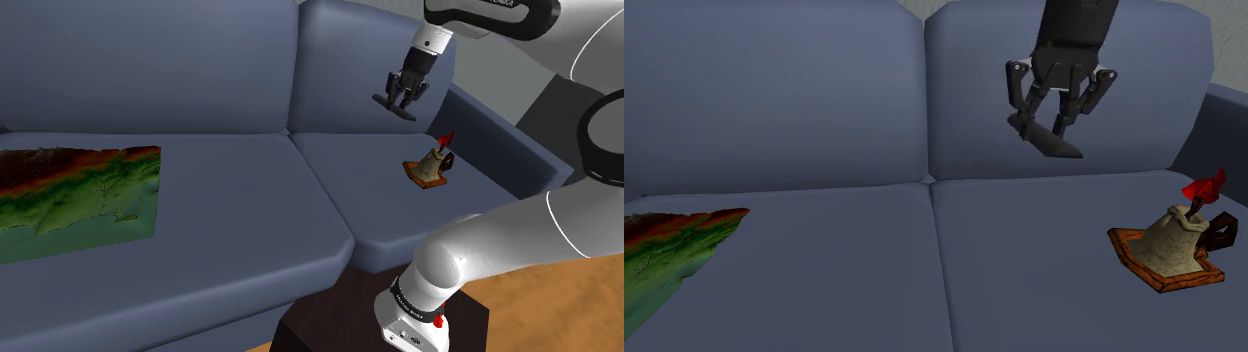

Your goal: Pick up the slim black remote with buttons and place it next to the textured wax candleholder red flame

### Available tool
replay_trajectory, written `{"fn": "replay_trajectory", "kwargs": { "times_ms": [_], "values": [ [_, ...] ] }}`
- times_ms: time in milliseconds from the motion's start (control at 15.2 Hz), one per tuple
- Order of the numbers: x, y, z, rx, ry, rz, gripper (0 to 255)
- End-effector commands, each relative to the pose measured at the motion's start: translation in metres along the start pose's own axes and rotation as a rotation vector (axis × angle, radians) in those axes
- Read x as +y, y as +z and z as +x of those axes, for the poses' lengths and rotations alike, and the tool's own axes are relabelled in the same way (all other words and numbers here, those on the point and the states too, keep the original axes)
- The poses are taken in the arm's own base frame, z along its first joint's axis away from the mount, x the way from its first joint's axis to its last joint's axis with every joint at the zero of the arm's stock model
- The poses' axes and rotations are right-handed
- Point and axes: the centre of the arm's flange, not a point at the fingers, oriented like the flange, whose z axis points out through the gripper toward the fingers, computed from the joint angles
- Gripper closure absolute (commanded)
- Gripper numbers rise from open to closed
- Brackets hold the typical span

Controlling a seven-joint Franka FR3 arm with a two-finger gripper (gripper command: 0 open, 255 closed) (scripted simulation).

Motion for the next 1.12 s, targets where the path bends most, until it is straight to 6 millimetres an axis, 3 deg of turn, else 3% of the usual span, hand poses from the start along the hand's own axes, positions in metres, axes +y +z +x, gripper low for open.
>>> {"fn": "replay_trajectory", "kwargs": {
  "times_ms": [0,1056],
  "values": [
    [0.025,-0.002,-0.010,0.000,-0.002,0.000,255],
    [0.221,-0.017,-0.088,0.000,-0.002,0.000,255]
  ]
}}
